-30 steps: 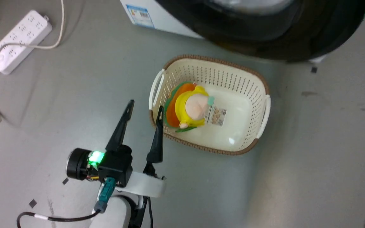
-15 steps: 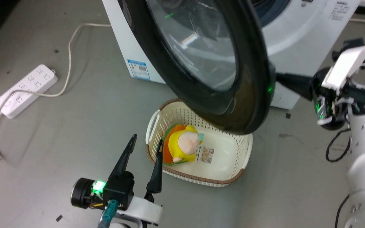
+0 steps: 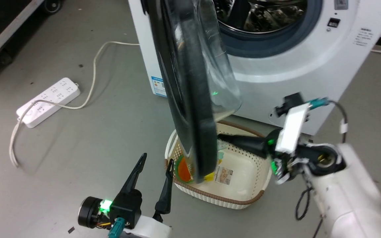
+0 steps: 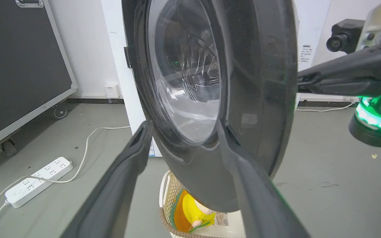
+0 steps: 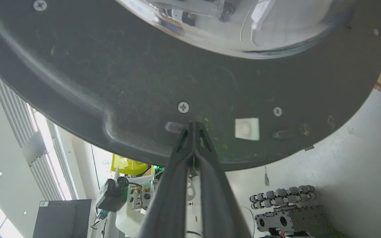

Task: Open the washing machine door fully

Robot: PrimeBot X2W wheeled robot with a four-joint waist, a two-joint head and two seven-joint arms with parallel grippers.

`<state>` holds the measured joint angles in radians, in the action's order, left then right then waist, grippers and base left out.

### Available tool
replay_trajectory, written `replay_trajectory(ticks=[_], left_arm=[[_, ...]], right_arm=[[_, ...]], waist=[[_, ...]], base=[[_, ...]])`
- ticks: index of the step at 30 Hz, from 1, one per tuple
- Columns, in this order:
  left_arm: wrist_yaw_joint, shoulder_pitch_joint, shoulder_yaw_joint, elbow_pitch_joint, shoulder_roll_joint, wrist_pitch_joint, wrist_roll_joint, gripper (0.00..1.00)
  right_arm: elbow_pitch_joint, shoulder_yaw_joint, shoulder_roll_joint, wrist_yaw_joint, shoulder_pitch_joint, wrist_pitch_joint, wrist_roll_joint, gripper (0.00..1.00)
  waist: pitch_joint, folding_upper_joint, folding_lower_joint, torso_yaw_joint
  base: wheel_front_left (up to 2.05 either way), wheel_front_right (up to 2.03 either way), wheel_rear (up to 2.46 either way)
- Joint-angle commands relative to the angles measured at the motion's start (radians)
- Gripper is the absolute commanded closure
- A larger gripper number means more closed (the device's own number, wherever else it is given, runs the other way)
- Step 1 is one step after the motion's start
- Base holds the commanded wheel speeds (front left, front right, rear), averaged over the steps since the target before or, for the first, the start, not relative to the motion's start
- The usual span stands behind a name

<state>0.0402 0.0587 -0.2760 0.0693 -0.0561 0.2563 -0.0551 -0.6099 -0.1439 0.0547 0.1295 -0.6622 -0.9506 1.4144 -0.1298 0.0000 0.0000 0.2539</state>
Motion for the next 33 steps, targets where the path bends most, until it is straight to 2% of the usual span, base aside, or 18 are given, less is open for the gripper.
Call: replay_trajectory(ticks=[1,6,10,11,12,14,18,19,21,23,27,32,33], left_arm=[[-0.005,-0.015,0.003,0.003,-0.003,0.006,-0.004,0.0],[-0.011,-0.022,0.016,0.002,-0.002,0.006,-0.007,0.0],[-0.014,-0.026,0.035,0.002,-0.003,0.006,-0.012,0.0],[-0.015,-0.028,0.041,0.001,-0.003,0.006,-0.015,0.0],[-0.021,-0.035,0.058,0.001,-0.003,0.006,-0.024,0.0],[-0.026,-0.038,0.071,0.0,-0.004,0.006,-0.03,0.0],[-0.033,-0.044,0.103,-0.001,-0.008,0.006,-0.039,0.0],[-0.035,-0.048,0.132,-0.002,-0.013,0.006,-0.044,0.0],[-0.035,-0.056,0.15,-0.002,-0.017,0.006,-0.046,0.0],[-0.037,-0.066,0.167,-0.002,-0.021,0.006,-0.049,0.0],[-0.045,-0.086,0.194,-0.008,-0.023,0.006,-0.056,0.0],[-0.059,-0.113,0.196,-0.009,-0.019,0.006,-0.056,0.0],[-0.059,-0.113,0.196,-0.009,-0.019,0.006,-0.056,0.0]], right_arm=[[0.015,-0.038,-0.004,0.001,0.025,0.023,0.027,1.0],[0.026,-0.134,-0.004,0.001,0.044,0.09,0.075,1.0],[0.011,-0.132,-0.004,0.001,0.043,0.146,0.056,1.0],[0.014,-0.123,0.0,0.001,0.042,0.168,0.044,0.59],[0.06,-0.095,0.032,0.001,0.046,0.256,-0.014,0.0],[0.13,-0.091,0.074,0.001,0.057,0.337,-0.089,0.0],[0.32,-0.096,0.164,0.001,0.114,0.586,-0.281,0.0],[0.44,-0.14,0.265,0.001,0.174,0.769,-0.472,0.0],[0.482,-0.161,0.321,0.001,0.218,0.872,-0.592,0.0],[0.505,-0.16,0.35,0.001,0.267,0.953,-0.688,0.0],[0.531,-0.101,0.353,0.001,0.372,1.07,-0.89,0.0],[0.552,0.072,0.221,0.001,0.538,1.13,-1.095,0.0],[0.552,0.072,0.221,0.001,0.538,1.13,-1.095,0.0]], waist=[[0.005,0.0,0.0,0.012],[0.013,0.0,0.0,0.024],[0.029,0.0,0.0,0.018],[0.034,0.0,0.0,0.013],[0.053,0.0,0.0,-0.01],[0.064,0.0,0.0,-0.029],[0.094,0.0,0.0,-0.071],[0.113,0.0,0.0,-0.104],[0.128,0.0,0.0,-0.127],[0.141,0.0,0.0,-0.149],[0.151,0.0,0.0,-0.184],[0.16,0.0,0.0,-0.205],[0.16,0.0,0.0,-0.205]], base=[[0.0,0.0,0.0],[0.0,0.0,0.0],[0.0,0.0,0.0],[0.0,0.0,0.0],[0.0,0.0,0.0],[0.0,0.0,0.0],[0.0,0.0,0.0],[0.0,0.0,0.0],[0.0,0.0,0.0],[0.0,0.0,0.0],[0.0,0.0,0.0],[0.0,0.0,0.0],[0.0,0.0,0.0]])
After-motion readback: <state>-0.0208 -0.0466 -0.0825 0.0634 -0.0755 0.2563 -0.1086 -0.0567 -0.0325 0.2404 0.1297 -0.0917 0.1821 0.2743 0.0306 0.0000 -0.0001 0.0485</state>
